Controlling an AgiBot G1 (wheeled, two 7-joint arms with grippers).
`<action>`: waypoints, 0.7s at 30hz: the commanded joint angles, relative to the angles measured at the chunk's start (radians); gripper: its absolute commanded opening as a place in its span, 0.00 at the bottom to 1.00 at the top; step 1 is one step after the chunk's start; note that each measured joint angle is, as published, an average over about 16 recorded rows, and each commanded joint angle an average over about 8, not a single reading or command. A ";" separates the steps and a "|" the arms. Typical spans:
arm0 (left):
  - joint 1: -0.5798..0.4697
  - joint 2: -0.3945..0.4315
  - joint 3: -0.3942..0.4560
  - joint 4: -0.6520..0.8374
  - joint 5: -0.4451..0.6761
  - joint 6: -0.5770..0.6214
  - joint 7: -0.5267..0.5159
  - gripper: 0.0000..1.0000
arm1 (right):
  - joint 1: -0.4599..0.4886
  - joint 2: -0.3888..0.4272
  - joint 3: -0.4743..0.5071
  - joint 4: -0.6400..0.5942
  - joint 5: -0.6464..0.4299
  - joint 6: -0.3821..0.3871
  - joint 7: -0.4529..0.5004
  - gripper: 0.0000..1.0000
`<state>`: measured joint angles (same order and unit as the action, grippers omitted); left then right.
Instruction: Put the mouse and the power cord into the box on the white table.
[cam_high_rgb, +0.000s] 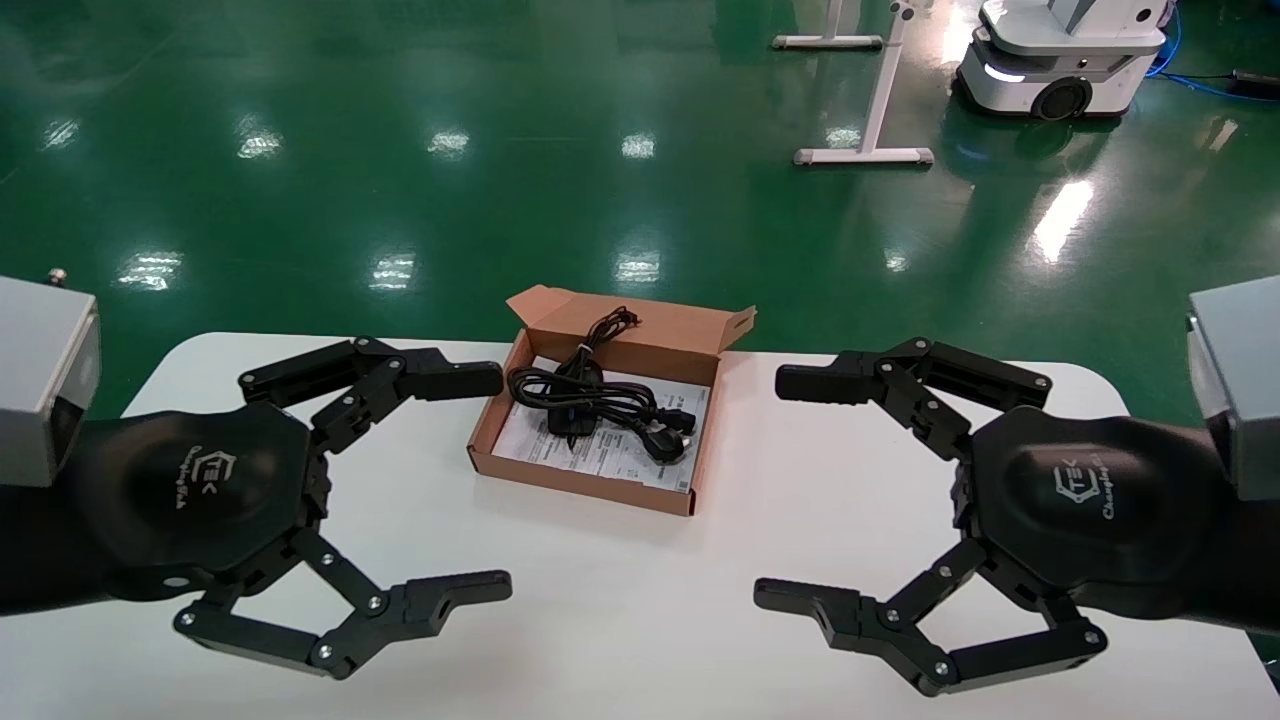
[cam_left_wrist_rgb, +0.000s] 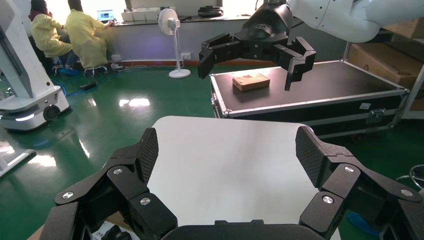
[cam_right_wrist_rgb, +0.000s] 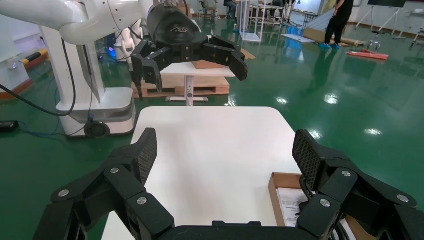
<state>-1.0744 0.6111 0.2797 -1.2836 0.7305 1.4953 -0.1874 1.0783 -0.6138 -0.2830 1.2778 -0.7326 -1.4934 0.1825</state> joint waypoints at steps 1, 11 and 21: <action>0.000 0.000 0.000 0.000 0.000 0.000 0.000 1.00 | 0.000 0.000 0.000 0.000 0.000 0.000 0.000 1.00; 0.000 0.000 0.000 0.000 0.000 0.000 0.000 1.00 | 0.000 0.000 0.000 0.000 0.000 0.000 0.000 1.00; 0.000 0.000 0.000 0.000 0.000 0.000 0.000 1.00 | 0.000 0.000 0.000 0.000 0.000 0.000 0.000 1.00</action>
<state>-1.0744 0.6112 0.2797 -1.2836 0.7304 1.4953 -0.1874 1.0783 -0.6138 -0.2830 1.2778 -0.7326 -1.4934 0.1825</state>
